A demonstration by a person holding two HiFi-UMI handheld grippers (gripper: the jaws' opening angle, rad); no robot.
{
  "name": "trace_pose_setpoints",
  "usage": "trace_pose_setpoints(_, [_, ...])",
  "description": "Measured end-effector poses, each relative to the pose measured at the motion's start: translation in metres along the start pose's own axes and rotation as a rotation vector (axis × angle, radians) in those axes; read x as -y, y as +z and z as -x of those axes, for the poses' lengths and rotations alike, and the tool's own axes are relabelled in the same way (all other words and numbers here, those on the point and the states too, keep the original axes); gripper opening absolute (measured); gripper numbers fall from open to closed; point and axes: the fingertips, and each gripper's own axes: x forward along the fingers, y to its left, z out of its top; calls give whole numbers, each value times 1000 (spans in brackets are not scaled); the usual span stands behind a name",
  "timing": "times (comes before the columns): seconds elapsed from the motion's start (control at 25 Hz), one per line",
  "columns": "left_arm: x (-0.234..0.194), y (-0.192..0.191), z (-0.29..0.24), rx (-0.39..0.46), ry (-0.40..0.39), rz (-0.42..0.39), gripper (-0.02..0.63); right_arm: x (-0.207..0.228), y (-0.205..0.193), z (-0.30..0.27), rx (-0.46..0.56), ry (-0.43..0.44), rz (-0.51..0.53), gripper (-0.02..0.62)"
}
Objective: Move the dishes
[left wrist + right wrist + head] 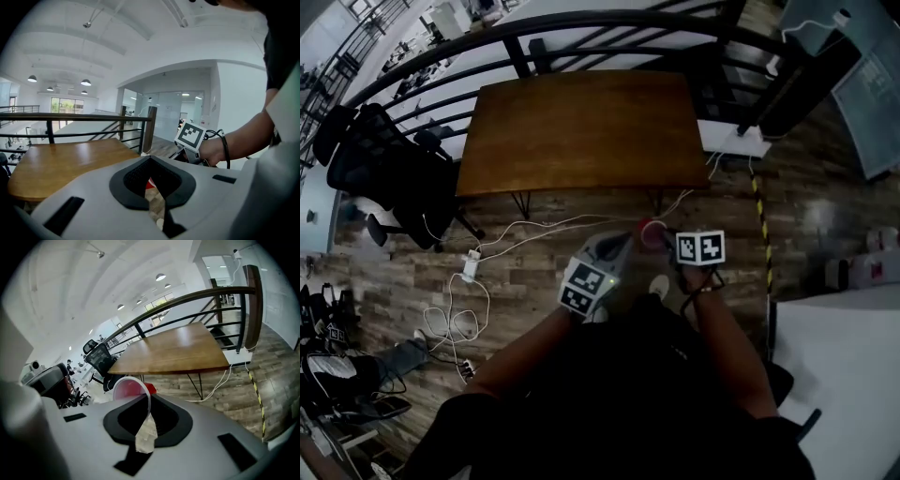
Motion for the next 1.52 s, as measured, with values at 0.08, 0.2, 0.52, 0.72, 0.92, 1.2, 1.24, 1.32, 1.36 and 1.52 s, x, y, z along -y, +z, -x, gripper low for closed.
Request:
trace_pose_setpoints(0.08, [-6,10,-23,3,25,2,-5,18,23,-5,-6,15,29,32])
trace_pose_setpoints(0.2, [-18,28,-66,2,66,6,-5,49,60,-10,-22,36,68,32])
trace_pose_setpoints(0.52, [-18,66,-149,-35,133,-14,-5,124,124,-15,-62,67,154,32])
trace_pose_setpoints(0.72, [-33,67,-164,-55,160,14,-5,135,143,-32,-72,103,140,32])
trace_pose_setpoints(0.92, [-77,64,-174,-52,186,63,-5,139,165,-58,-92,102,134,32])
trace_pose_setpoints(1.2, [-163,82,-197,-41,150,50,-5,142,217,-100,-103,60,99,32])
trace_pose_setpoints(1.24, [-175,85,-201,-42,137,47,-5,141,227,-107,-100,53,94,32])
trace_pose_setpoints(1.32, [-200,89,-207,-44,111,45,-5,138,246,-124,-97,37,87,32])
trace_pose_setpoints(1.36, [-212,91,-209,-43,100,43,-5,137,254,-132,-97,28,82,32])
trace_pose_setpoints(1.52, [-265,105,-215,-31,79,27,-5,143,280,-153,-92,-15,46,32])
